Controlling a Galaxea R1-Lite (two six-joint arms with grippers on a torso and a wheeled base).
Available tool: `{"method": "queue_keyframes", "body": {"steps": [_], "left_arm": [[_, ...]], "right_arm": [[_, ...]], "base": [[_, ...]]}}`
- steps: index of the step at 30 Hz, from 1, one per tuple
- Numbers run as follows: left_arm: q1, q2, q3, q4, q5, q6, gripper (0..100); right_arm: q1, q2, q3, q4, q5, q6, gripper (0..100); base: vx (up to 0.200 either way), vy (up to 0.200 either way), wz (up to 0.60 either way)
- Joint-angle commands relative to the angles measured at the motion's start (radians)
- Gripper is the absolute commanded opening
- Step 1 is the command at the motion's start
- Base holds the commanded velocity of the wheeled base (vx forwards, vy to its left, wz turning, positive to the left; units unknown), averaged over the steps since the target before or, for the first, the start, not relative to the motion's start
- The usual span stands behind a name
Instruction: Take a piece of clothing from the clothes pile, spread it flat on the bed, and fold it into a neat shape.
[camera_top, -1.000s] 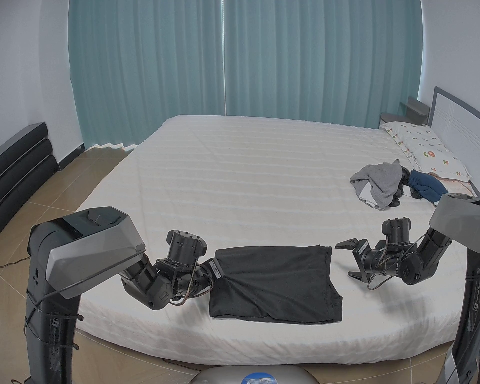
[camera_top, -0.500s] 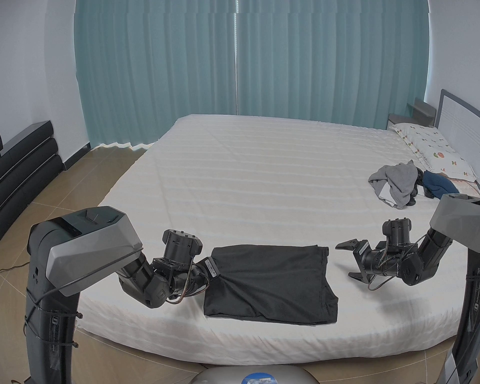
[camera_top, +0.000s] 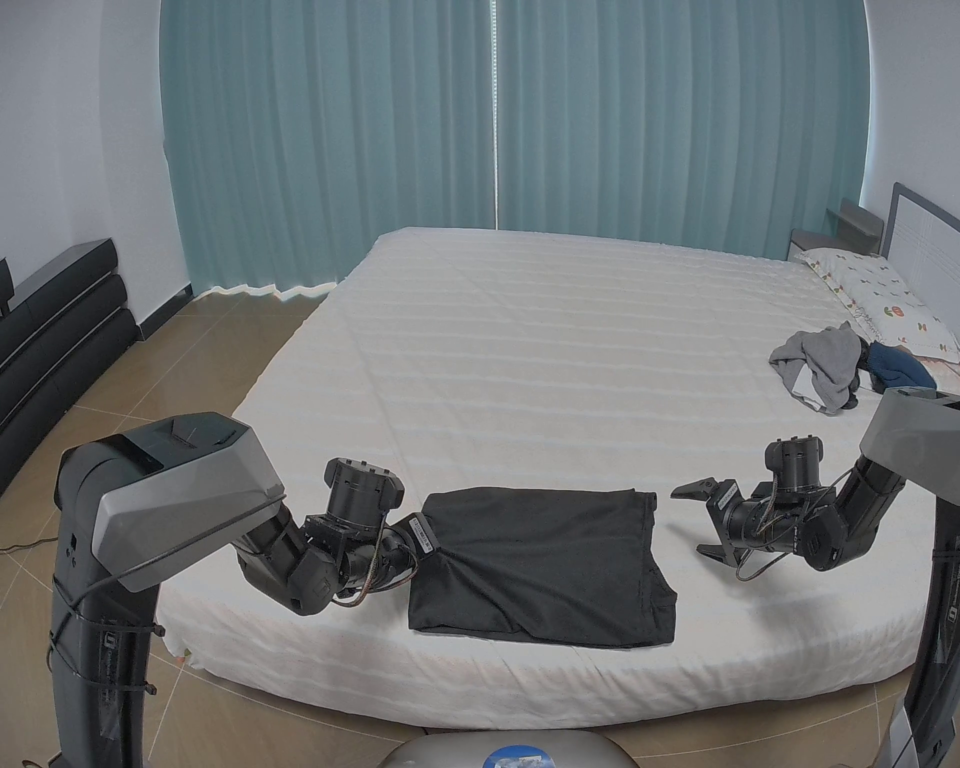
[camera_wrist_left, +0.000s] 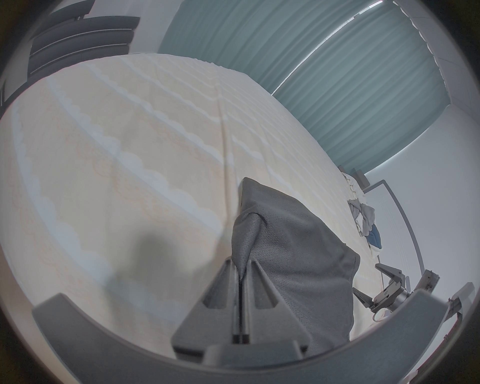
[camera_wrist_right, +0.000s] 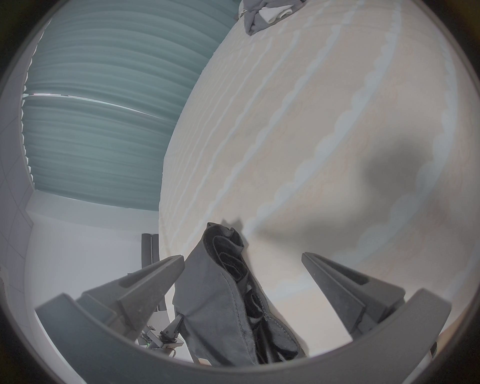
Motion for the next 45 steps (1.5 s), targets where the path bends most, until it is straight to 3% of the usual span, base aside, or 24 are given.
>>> {"method": "queue_keyframes", "body": {"steps": [1, 18, 19, 32, 40, 42, 45], "left_arm": [[-0.003, 0.003, -0.004, 0.000, -0.001, 0.000, 0], [-0.011, 0.021, -0.034, 0.011, 0.005, -0.034, 0], [-0.011, 0.020, -0.028, 0.011, 0.007, -0.034, 100], [0.028, -0.080, 0.033, 0.011, 0.007, -0.065, 100], [0.100, -0.446, 0.237, 0.011, 0.025, -0.048, 100], [0.115, -0.548, 0.289, 0.011, 0.027, -0.033, 100], [0.129, -0.718, 0.400, 0.009, 0.031, 0.052, 100]], "right_arm": [[0.000, 0.001, 0.000, 0.000, 0.000, 0.000, 100], [0.000, 0.001, -0.003, 0.000, 0.000, -0.001, 100], [0.000, 0.001, -0.003, 0.000, 0.000, 0.000, 100], [-0.002, -0.087, 0.032, 0.006, -0.009, -0.007, 100], [0.009, -0.401, 0.229, 0.029, -0.058, -0.067, 100], [0.009, -0.482, 0.285, 0.030, -0.077, -0.113, 100], [0.000, -0.653, 0.385, 0.030, -0.164, -0.216, 100]], "base": [[0.000, 0.000, 0.00], [0.000, 0.000, 0.00], [0.000, 0.000, 0.00], [0.000, 0.000, 0.00], [0.000, 0.000, 0.00], [0.000, 0.000, 0.00], [0.000, 0.000, 0.00]]}}
